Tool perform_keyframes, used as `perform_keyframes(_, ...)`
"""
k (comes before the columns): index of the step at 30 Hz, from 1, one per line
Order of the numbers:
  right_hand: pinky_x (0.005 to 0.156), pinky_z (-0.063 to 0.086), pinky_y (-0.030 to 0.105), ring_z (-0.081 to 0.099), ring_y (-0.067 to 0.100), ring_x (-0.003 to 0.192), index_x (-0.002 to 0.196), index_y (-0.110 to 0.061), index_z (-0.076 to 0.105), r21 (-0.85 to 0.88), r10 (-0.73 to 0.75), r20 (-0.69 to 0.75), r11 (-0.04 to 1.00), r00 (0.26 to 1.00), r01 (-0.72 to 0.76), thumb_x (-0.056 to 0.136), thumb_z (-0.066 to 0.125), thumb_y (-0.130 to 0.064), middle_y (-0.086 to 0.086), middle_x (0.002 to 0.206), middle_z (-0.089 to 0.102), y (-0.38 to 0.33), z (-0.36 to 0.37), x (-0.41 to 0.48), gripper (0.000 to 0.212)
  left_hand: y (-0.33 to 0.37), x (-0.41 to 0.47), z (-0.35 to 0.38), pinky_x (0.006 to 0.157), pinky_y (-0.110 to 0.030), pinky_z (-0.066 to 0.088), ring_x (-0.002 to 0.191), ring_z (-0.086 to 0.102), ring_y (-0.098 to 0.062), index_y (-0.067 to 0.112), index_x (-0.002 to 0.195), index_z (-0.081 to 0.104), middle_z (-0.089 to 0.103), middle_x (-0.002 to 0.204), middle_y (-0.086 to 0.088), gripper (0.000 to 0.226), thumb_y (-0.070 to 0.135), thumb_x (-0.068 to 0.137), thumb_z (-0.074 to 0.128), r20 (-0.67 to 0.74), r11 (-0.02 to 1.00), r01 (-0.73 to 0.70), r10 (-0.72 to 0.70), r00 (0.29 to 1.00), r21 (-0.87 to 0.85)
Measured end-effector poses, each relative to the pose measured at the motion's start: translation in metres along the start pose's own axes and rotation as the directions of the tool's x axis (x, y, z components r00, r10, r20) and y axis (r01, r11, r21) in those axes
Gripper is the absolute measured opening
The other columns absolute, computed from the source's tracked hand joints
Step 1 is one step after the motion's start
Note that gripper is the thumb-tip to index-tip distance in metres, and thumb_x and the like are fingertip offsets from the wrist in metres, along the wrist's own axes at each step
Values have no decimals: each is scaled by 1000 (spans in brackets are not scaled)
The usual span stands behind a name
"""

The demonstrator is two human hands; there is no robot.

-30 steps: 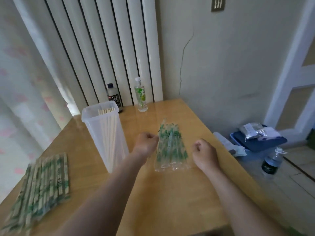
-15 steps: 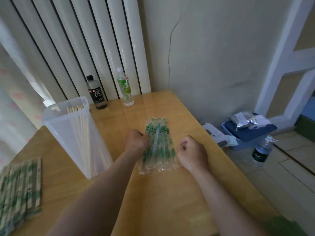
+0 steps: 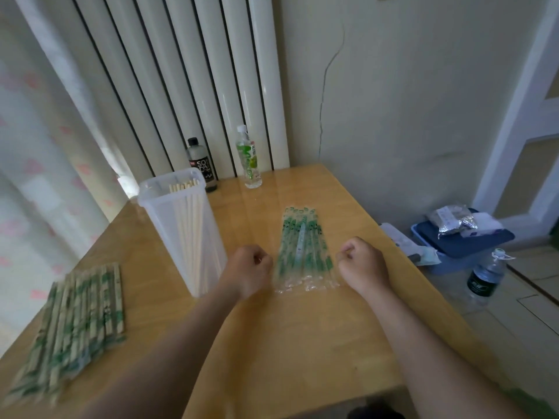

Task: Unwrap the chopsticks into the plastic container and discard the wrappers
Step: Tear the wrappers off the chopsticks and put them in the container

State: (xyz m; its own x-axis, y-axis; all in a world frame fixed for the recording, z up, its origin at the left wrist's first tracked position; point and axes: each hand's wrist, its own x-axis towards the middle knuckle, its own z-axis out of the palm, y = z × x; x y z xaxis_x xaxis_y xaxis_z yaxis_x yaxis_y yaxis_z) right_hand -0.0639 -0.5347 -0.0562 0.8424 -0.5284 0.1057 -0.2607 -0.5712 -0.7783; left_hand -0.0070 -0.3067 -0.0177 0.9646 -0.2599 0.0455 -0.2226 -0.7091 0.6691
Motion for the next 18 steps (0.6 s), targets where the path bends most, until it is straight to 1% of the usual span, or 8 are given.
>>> perform_keyframes(3,72,53,35,63,21,82,91,-20,65,10,28,48,1000,998,-28,93,58,-19,-2,87,66,-3,-5,-1,8,-27,-32,-18,59,-23,41,69,56,-13,17,78,64,62,72,3,21,24,96,56,38,998,-38,36,999,59)
perform_keyframes(6,73,49,32,64,24,89,91,-16,69,77,25,29,997,999,-27,93,57,-15,0,92,68,-13,-9,-5,12,-55,-52,-37,57,-19,39,66,53,-12,18,74,63,60,69,4,22,22,94,58,-14,998,-18,19,1000,61)
perform_keyframes(8,67,46,31,62,24,79,83,-15,68,94,-46,9,995,999,45,91,57,-13,1,82,67,-29,-5,-19,14,-72,-61,-49,59,-24,40,67,53,-15,15,75,63,59,69,3,19,19,93,59,-64,1000,13,-11,998,20)
perform_keyframes(10,59,42,32,54,20,63,70,-13,62,103,-174,65,981,983,167,88,59,-13,-1,63,57,-54,6,-42,19,-88,-68,-63,60,-28,42,68,54,-18,15,74,62,60,69,2,18,18,92,58,-119,999,46,-44,992,9)
perform_keyframes(12,54,36,30,45,14,54,66,-9,61,114,-306,171,950,937,290,87,60,-12,-2,54,47,-81,23,-71,22,-102,-76,-78,62,-31,46,69,58,-21,17,76,62,63,71,1,18,24,92,56,-196,993,69,-50,979,94)
perform_keyframes(15,50,31,24,41,8,51,65,-11,64,150,-443,316,897,839,416,86,60,-11,-7,52,45,-115,53,-110,22,-126,-92,-100,65,-34,54,73,61,-22,22,86,61,63,79,3,18,33,95,50,-323,942,122,-16,946,312)
perform_keyframes(16,51,30,24,41,8,52,65,-11,63,153,-467,352,884,811,442,86,60,-12,-7,53,45,-125,65,-119,22,-137,-96,-107,64,-33,53,73,60,-21,21,88,62,62,81,4,17,32,95,51,-368,928,126,13,930,351)
perform_keyframes(18,52,29,24,40,6,52,63,-12,60,160,-488,417,870,766,467,88,59,-14,-9,52,44,-142,91,-133,25,-161,-106,-123,63,-34,49,77,59,-26,15,89,66,62,84,-2,14,25,90,55,-440,924,98,82,894,370)
